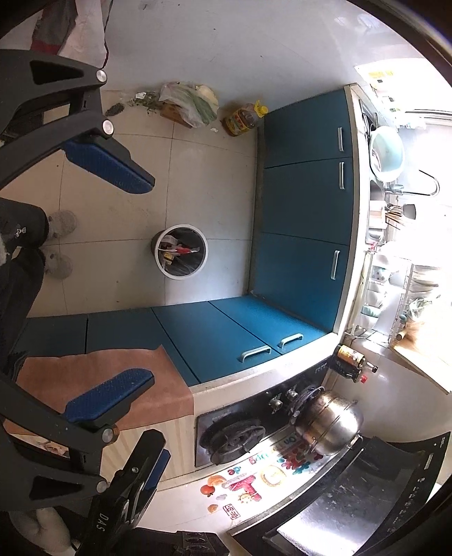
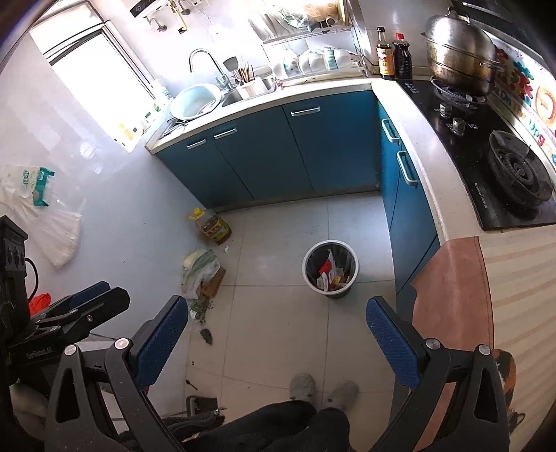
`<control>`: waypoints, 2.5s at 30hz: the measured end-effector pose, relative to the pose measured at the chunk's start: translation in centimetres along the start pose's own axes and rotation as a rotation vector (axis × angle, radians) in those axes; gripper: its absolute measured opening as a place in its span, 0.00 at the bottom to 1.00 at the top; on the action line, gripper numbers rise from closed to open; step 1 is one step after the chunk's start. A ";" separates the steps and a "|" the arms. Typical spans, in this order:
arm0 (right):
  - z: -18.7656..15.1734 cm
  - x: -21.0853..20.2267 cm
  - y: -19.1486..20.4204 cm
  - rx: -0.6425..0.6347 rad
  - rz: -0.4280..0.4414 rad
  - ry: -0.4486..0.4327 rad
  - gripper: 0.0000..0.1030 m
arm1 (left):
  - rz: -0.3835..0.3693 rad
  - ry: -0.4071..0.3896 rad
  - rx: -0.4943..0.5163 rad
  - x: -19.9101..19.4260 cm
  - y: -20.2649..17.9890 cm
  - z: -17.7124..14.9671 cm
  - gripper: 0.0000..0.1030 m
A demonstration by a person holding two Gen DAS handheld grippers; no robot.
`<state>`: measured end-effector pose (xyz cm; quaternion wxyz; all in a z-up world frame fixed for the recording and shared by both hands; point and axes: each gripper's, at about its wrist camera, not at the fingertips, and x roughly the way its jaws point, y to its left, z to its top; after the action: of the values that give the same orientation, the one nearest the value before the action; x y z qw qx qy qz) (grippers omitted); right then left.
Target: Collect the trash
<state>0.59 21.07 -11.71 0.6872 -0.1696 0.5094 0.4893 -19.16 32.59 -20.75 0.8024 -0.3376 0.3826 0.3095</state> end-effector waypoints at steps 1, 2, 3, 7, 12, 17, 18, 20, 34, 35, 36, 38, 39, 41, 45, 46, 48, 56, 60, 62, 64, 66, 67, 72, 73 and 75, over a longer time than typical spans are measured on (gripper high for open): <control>0.0 0.0 0.1 0.000 0.001 0.001 1.00 | -0.002 0.001 -0.002 -0.1 0.0 -0.1 1.00; 0.0 0.0 0.1 -0.001 0.002 0.002 1.00 | -0.002 0.002 -0.002 -0.1 0.1 -0.1 1.00; 0.0 0.0 0.1 0.001 0.003 0.001 1.00 | -0.001 0.002 0.000 -0.1 0.2 -0.1 1.00; -0.3 -0.1 0.0 0.002 0.007 0.005 1.00 | -0.001 0.012 -0.004 -0.2 0.2 -0.5 1.00; -0.9 0.0 -0.2 0.009 0.014 0.018 1.00 | -0.001 0.028 0.000 -0.3 0.2 -1.0 1.00; -1.5 0.0 -0.3 0.013 0.019 0.032 1.00 | -0.007 0.045 0.006 -0.2 0.1 -1.5 1.00; -1.6 0.0 -0.3 0.013 0.019 0.034 1.00 | -0.008 0.048 0.007 -0.2 0.1 -1.5 1.00; -1.9 0.0 -0.4 0.014 0.020 0.039 1.00 | -0.011 0.054 0.009 -0.2 0.1 -1.7 1.00; -2.7 -0.1 -0.7 0.010 0.022 0.060 1.00 | -0.022 0.076 0.007 0.0 -0.4 -2.3 1.00; -2.7 -0.1 -0.7 0.011 0.021 0.061 1.00 | -0.022 0.076 0.007 0.0 -0.4 -2.4 1.00; -2.8 -0.1 -0.8 0.012 0.021 0.062 1.00 | -0.023 0.077 0.007 -0.1 -0.5 -2.4 1.00; -2.9 -0.1 -0.9 0.015 0.021 0.063 1.00 | -0.025 0.077 0.009 -0.1 -0.6 -2.5 1.00; -3.0 -0.1 -0.9 0.017 0.021 0.064 1.00 | -0.026 0.076 0.010 -0.1 -0.6 -2.5 1.00; -3.1 -0.2 -1.0 0.019 0.022 0.064 1.00 | -0.031 0.079 0.009 -0.1 -0.7 -2.5 1.00; -3.1 -0.2 -1.1 0.021 0.022 0.065 1.00 | -0.038 0.084 0.014 -0.1 -1.0 -2.5 1.00; -3.1 -0.2 -1.1 0.021 0.023 0.064 1.00 | -0.040 0.084 0.016 -0.1 -1.0 -2.5 1.00; -3.3 -0.3 -1.3 0.023 0.024 0.066 1.00 | -0.043 0.085 0.019 -0.1 -1.1 -2.4 1.00; -3.8 -0.5 -1.5 0.029 0.026 0.066 1.00 | -0.054 0.086 0.023 -0.2 -1.2 -2.5 1.00; -4.0 -0.5 -1.5 0.035 0.030 0.066 1.00 | -0.059 0.087 0.024 -0.3 -1.2 -2.5 1.00; -4.1 -0.5 -1.5 0.036 0.031 0.067 1.00 | -0.062 0.086 0.025 -0.3 -1.3 -2.6 1.00; -4.2 -0.5 -1.5 0.039 0.033 0.069 1.00 | -0.063 0.086 0.025 -0.3 -1.2 -2.6 1.00; -4.3 -0.5 -1.4 0.041 0.035 0.070 1.00 | -0.062 0.087 0.025 -0.4 -1.2 -2.7 1.00; -4.3 -0.5 -1.4 0.042 0.035 0.071 1.00 | -0.064 0.088 0.025 -0.4 -1.2 -2.7 1.00; -4.4 -0.4 -1.3 0.045 0.038 0.073 1.00 | -0.065 0.092 0.027 -0.4 -1.2 -2.9 1.00; -4.4 -0.4 -1.3 0.046 0.039 0.074 1.00 | -0.065 0.091 0.028 -0.4 -1.2 -2.8 1.00; -4.4 -0.4 -1.3 0.047 0.039 0.073 1.00 | -0.064 0.090 0.028 -0.4 -1.2 -2.9 1.00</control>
<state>-0.68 17.07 -13.54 0.6622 -0.1613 0.5487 0.4842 -19.58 29.56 -21.43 0.7986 -0.3520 0.4115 0.2628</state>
